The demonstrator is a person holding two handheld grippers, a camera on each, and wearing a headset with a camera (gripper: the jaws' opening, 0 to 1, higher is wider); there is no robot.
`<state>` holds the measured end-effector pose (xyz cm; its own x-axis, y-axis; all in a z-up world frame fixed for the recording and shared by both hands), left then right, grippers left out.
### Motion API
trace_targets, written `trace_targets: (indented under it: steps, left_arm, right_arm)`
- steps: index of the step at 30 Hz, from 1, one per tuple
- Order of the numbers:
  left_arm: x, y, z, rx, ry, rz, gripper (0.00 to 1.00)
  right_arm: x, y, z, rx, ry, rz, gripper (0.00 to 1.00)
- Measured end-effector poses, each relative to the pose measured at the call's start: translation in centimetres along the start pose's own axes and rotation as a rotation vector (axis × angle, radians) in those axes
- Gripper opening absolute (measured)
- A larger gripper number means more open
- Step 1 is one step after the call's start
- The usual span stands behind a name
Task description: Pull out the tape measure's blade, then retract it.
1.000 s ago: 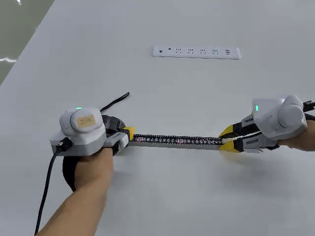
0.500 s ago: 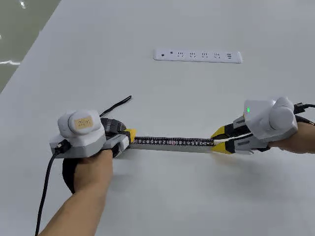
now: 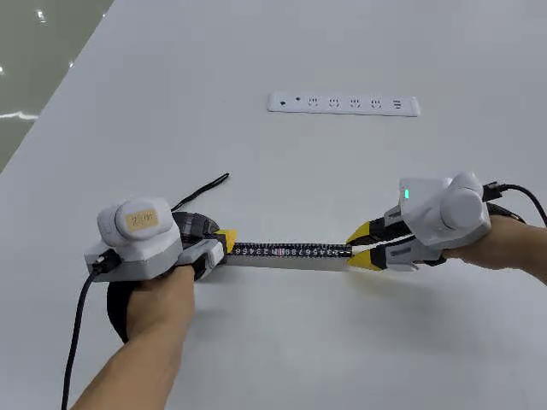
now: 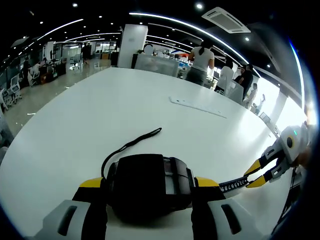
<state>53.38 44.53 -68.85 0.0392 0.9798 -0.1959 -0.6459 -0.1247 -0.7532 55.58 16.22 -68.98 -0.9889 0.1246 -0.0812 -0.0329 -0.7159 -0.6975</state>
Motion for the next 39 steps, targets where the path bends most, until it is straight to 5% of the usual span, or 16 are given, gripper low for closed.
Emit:
trace_targets:
  steps: [39]
  left_arm:
    - [0.0,-0.1,0.1,-0.007,-0.001,0.016,0.66]
  right_arm:
    - [0.0,-3.3,-3.7,-0.031,-0.023,0.001,0.12]
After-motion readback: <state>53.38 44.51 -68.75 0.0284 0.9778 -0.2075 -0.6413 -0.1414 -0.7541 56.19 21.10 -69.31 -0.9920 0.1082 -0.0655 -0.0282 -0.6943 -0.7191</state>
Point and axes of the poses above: the centre of the closed fingertips' face, and the gripper's own axes: z roughly backward along the fingers, x roughly to its left, y roughly out of its underside, the point moved 9 cm from there along z, roughly backward along the fingers
